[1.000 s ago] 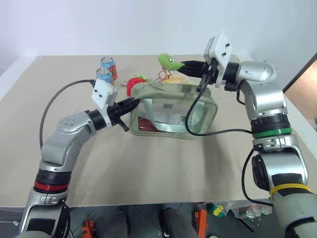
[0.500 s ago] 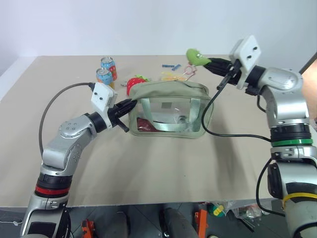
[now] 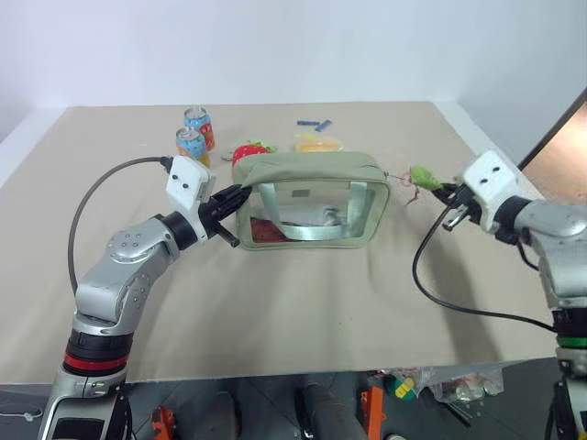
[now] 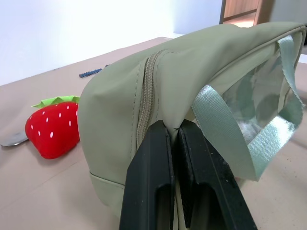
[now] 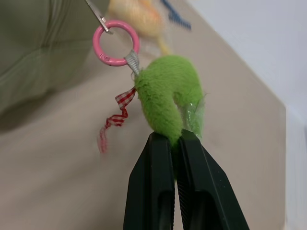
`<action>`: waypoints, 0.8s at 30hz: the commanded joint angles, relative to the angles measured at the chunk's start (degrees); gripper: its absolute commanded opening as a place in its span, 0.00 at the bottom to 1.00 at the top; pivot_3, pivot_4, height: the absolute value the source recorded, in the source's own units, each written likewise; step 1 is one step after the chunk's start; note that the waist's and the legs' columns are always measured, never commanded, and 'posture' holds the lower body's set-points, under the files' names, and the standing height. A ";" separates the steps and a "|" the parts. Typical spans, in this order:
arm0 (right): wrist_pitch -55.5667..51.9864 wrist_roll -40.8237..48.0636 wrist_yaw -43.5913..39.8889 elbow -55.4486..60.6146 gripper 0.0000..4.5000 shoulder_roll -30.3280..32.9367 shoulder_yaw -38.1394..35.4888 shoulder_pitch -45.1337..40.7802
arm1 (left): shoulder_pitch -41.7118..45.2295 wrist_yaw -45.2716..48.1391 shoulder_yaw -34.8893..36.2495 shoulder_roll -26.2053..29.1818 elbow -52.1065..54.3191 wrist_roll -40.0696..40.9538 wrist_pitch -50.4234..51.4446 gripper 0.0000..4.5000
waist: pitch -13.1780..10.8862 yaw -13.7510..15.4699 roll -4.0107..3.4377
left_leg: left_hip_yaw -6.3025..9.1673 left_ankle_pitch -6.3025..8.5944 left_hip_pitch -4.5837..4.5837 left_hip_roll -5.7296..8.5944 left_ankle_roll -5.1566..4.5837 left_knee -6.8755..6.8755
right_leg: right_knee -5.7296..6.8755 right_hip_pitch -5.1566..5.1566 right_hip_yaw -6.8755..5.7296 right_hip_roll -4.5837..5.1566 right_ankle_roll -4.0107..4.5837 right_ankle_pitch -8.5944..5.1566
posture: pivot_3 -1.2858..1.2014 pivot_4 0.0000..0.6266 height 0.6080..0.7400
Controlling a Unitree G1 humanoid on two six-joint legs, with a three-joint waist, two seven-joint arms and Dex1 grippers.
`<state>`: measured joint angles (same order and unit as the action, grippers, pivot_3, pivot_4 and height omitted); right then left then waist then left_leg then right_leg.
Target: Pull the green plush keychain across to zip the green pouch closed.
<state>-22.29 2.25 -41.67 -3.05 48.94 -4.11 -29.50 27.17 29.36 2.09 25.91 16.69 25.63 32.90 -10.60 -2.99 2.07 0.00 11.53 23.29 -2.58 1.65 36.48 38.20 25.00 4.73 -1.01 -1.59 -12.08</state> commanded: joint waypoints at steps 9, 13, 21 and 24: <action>0.03 -5.45 8.05 2.26 0.01 -8.67 6.86 3.85 | 1.84 -0.50 0.24 -0.63 -0.23 -2.20 -1.64 0.00 | 0.00 0.07 0.01 | -0.06 -0.10 0.04 0.05 -0.04 0.06 | -0.04 -0.02 0.11 0.01 -0.12 0.12 | 0.52 0.24 1.00; 2.57 -5.91 9.03 -0.34 0.01 -9.44 6.47 2.84 | 2.11 0.13 0.28 -0.64 -0.67 -1.82 -0.73 0.00 | 0.00 0.15 0.01 | -0.08 -0.10 0.05 0.05 -0.04 0.05 | -0.04 -0.01 0.12 0.01 -0.12 0.12 | 0.52 0.24 1.00; -2.20 8.50 1.01 4.77 0.36 -9.13 -3.37 1.69 | 2.24 2.16 3.65 -0.39 -0.60 4.83 4.51 0.38 | 0.00 0.19 0.01 | -0.06 -0.10 0.05 0.05 -0.04 0.05 | -0.04 -0.02 0.11 0.00 -0.12 0.12 | 0.52 0.24 1.00; -3.65 12.67 -2.35 8.55 0.60 -7.15 -6.24 3.02 | 2.63 3.08 4.99 0.26 -0.25 7.72 6.27 0.61 | 0.00 0.19 0.01 | -0.05 -0.10 0.08 0.04 -0.05 0.04 | -0.06 -0.01 0.10 0.00 -0.12 0.11 | 0.52 0.24 1.00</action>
<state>-25.46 12.01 -42.15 1.33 40.16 -7.20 -26.64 28.26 31.76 4.90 25.42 15.00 31.22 38.39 -10.60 -2.80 2.08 -0.06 11.43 23.36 -2.54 1.60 36.51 38.14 24.99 4.83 -1.01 -1.71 -11.97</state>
